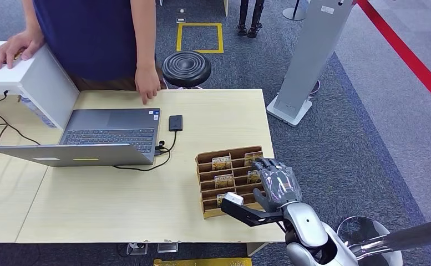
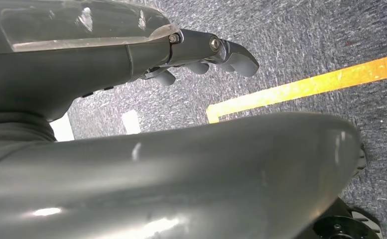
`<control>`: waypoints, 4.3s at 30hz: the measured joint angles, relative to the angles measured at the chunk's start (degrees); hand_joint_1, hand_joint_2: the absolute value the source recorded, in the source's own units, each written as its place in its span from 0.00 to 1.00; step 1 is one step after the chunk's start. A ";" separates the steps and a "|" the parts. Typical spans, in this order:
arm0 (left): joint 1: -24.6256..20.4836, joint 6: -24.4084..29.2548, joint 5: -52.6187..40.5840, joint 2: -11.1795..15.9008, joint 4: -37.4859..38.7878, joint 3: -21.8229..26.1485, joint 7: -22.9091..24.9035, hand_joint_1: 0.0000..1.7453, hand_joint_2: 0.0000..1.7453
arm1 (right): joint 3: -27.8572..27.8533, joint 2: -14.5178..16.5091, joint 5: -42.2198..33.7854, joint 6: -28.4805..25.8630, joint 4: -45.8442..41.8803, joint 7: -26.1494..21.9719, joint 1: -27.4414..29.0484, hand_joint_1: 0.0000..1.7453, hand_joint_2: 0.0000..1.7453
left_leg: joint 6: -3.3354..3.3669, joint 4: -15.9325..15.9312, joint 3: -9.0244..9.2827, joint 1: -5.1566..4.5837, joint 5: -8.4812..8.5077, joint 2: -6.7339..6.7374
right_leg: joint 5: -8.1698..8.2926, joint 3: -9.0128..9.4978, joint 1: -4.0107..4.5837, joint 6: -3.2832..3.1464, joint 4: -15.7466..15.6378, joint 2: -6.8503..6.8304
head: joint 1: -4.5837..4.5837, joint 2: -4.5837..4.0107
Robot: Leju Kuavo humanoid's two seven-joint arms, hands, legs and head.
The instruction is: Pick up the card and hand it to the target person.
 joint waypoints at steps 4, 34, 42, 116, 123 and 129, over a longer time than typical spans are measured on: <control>0.00 0.01 0.00 -0.01 0.00 0.00 0.00 0.00 0.00 | 0.00 0.00 0.01 -0.03 0.27 0.00 0.05 0.29 1.00 | 0.00 0.00 0.00 0.00 0.00 0.00 | 0.00 0.00 0.00 0.00 0.00 0.00 | -0.02 0.00; 0.01 -0.06 0.00 0.00 0.00 0.00 0.02 0.00 0.00 | -0.07 0.02 0.08 -0.50 1.58 0.39 0.78 0.47 1.00 | 0.00 0.00 0.00 0.00 0.00 0.00 | 0.00 0.00 0.00 0.00 0.00 0.00 | -0.01 0.00; 0.01 -0.06 0.00 0.00 0.00 0.00 0.02 0.00 0.00 | -0.10 0.02 0.08 -0.50 1.61 0.39 0.78 0.72 1.00 | 0.00 0.00 0.01 0.00 0.00 0.00 | 0.00 0.00 0.00 0.00 0.00 0.00 | -0.02 0.00; -0.09 0.67 -0.13 -0.32 -0.02 -0.07 -0.63 0.00 0.00 | 2.87 -0.02 -3.76 -32.83 -14.09 -11.14 -7.32 0.00 1.00 | 0.00 0.01 0.01 0.00 0.01 -0.01 | 0.02 0.03 0.00 0.01 0.00 -0.01 | -0.01 0.00; -0.03 1.32 1.11 -0.31 0.00 -0.02 -0.34 0.00 0.00 | 2.96 -0.10 -44.50 -30.38 -12.32 -21.45 -5.43 0.00 1.00 | 0.00 0.01 0.01 0.00 0.00 -0.01 | 0.02 0.01 0.00 0.01 0.00 -0.01 | 0.01 0.00; 0.01 1.41 1.45 -0.27 -0.01 0.01 -0.05 0.00 0.00 | 2.07 -0.29 -58.27 -27.27 -11.12 -24.99 -2.80 0.00 1.00 | 0.00 0.01 0.02 0.00 0.00 0.00 | 0.01 0.01 0.00 0.01 0.00 0.00 | -0.01 0.00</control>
